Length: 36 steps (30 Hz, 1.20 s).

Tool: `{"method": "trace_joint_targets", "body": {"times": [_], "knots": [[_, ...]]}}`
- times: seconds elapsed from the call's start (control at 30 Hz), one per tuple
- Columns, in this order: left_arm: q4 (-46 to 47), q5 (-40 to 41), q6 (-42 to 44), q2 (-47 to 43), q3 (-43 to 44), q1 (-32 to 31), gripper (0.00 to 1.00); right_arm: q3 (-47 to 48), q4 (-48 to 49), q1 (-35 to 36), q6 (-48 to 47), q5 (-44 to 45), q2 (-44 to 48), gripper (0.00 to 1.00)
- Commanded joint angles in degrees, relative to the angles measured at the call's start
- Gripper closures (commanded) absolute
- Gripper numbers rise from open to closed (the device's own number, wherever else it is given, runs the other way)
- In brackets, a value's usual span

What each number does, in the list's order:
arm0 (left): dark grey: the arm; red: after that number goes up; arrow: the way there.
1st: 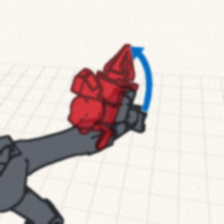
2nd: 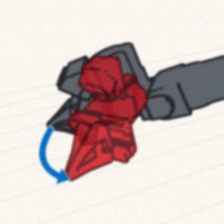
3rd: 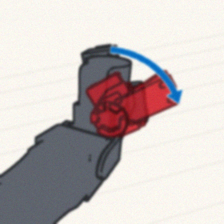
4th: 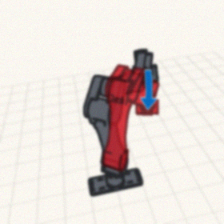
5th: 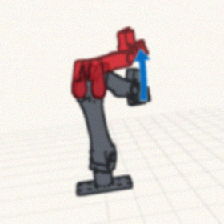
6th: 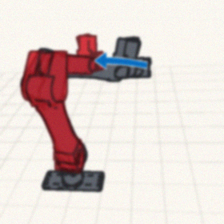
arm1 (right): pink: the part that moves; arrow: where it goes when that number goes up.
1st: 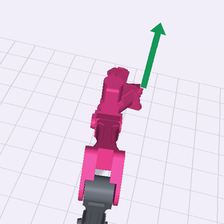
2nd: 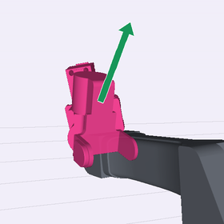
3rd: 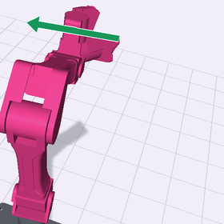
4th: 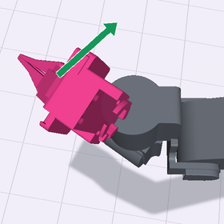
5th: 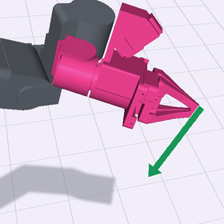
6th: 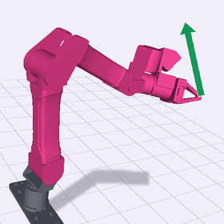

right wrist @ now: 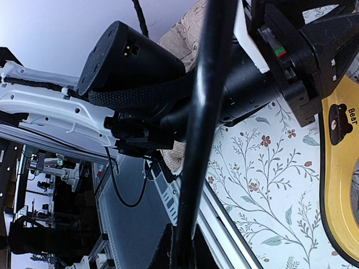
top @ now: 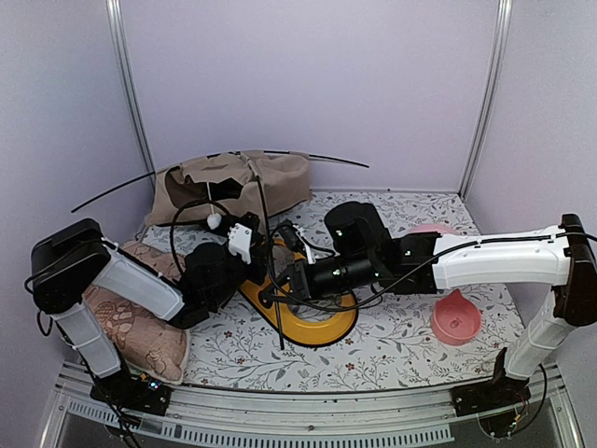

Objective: Set up the pet tent

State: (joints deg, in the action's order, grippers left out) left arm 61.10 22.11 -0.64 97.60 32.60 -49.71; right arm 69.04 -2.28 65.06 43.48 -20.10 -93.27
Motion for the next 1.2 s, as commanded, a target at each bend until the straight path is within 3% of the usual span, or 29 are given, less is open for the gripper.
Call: {"method": "trace_joint_targets", "body": {"times": [0.0,0.3,0.5,0.7,1.17], "knots": [[1.3,0.1,-0.3,0.8,1.3,1.1,0.74,1.2,2.5,-1.3,-1.7,3.0,0.9,1.0],[1.0,-0.1,-0.4,1.3,1.8,1.3,0.79,1.0,2.5,-1.3,-1.6,3.0,1.2,1.0],[0.8,-0.9,-0.5,0.5,1.2,1.4,1.0,1.0,2.8,-1.3,-1.4,2.9,1.2,1.0],[-0.1,-1.6,-2.3,-3.3,-2.0,-0.7,1.0,1.6,4.1,-1.6,-0.4,0.2,-0.9,1.0],[-8.8,8.4,-6.9,-17.4,-11.6,-14.3,1.0,3.5,12.7,-6.4,4.9,-12.1,-7.2,1.0]]}}
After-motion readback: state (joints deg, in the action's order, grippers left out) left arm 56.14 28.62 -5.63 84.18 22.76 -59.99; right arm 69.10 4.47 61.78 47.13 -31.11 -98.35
